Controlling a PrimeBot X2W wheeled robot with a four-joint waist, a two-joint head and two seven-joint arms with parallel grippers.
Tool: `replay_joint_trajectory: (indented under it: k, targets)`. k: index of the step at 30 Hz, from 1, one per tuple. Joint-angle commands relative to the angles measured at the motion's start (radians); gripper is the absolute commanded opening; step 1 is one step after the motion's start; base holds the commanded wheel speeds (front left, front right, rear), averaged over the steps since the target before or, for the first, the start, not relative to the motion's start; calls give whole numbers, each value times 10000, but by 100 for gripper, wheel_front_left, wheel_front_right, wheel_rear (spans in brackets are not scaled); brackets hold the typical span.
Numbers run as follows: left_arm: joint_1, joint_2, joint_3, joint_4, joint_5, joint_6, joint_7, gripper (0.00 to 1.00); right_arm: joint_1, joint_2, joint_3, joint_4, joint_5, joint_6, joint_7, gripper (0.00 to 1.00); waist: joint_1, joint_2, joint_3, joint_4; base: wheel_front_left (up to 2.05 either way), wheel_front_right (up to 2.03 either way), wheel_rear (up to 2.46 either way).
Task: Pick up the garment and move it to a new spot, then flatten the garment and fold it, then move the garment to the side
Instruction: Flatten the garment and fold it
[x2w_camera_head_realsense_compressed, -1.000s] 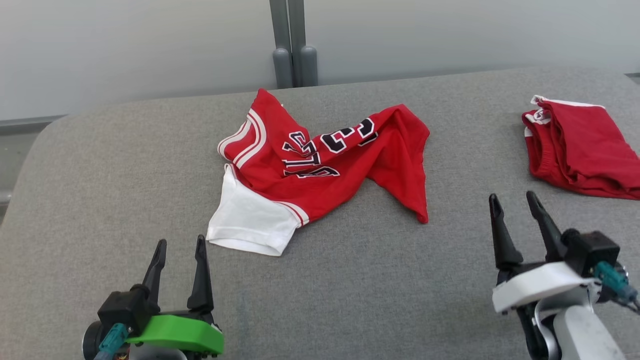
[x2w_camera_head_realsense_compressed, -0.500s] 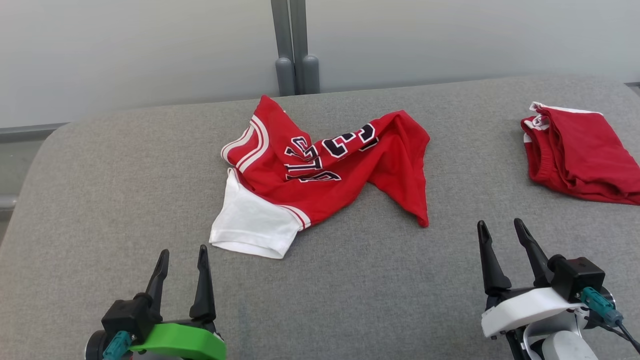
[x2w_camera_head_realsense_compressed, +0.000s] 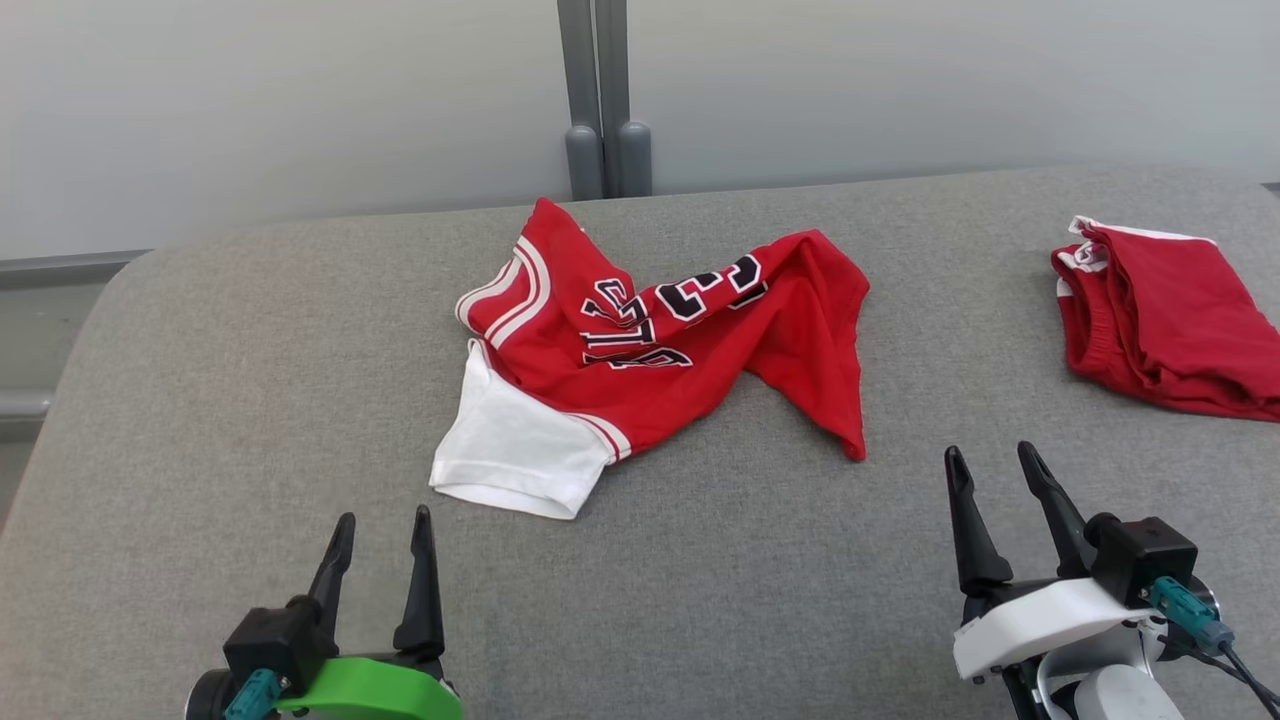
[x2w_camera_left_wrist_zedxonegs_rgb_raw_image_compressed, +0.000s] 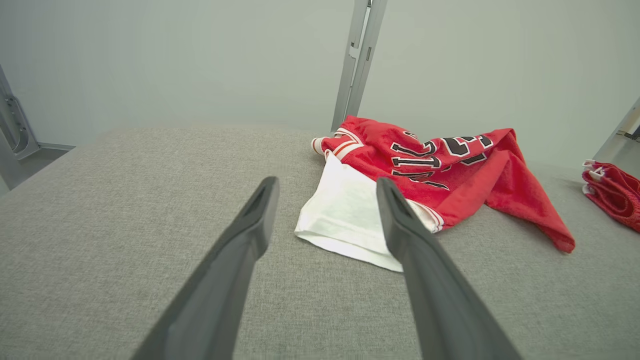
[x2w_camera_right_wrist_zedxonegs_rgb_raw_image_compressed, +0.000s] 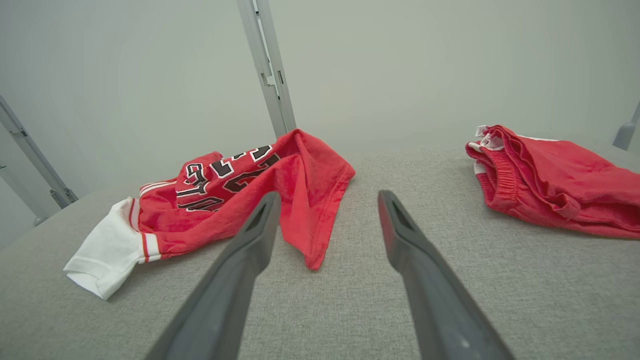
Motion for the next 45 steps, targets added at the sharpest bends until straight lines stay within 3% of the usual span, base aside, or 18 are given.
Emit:
replay_joint_trajectory:
  k: [1,9,14,22,34,35,36,37,40,41,42,45]
  targets:
    - [-6,27,-33,163,66,-65,0,100,27,19,29,14,-79,-11,-26,100,0,0,31,-21,0,0,0]
    - [-1308,90,-179,1714,-163,-211,650,100,-330,-1,204,152,-179,-13,-26,100,0,0,556,-303,0,0,0]
    - [-2294,104,-140,2773,-290,-6,1194,100,-619,24,307,206,-209,-11,-26,100,0,0,1016,-532,0,0,0]
    - [-3383,108,259,4015,-715,385,1162,100,-976,52,349,302,-294,-11,-26,100,0,0,1562,-838,0,0,0]
    - [-4333,270,148,5648,-666,474,1072,100,-1240,62,453,307,-294,-11,-26,100,0,0,1907,-993,0,0,0]
    - [-4390,279,112,5789,-660,450,1077,78,-1269,62,468,300,-285,-11,-27,100,0,0,1919,-994,0,0,0]
    - [-4429,272,95,5886,-667,429,1049,66,-1282,60,476,292,-280,-11,-26,100,0,0,1926,-994,0,0,0]
    - [-4473,260,72,6006,-675,405,1017,47,-1284,53,483,285,-279,-11,-26,100,0,0,1932,-993,0,0,0]
    - [-4616,240,8,6284,-714,333,916,29,-1304,40,496,273,-293,-11,-26,100,0,0,1946,-988,0,0,0]
    - [-4672,232,-15,6382,-720,309,873,6,-1311,38,504,275,-298,-11,-27,100,0,0,1947,-987,0,0,0]
    - [-4713,226,-41,6451,-720,296,827,0,-1314,35,507,280,-297,-11,-26,100,0,0,1946,-985,0,0,0]
    - [-4827,198,-114,6600,-756,166,623,0,-1295,27,482,313,-277,-11,-26,100,0,0,1931,-948,0,0,0]
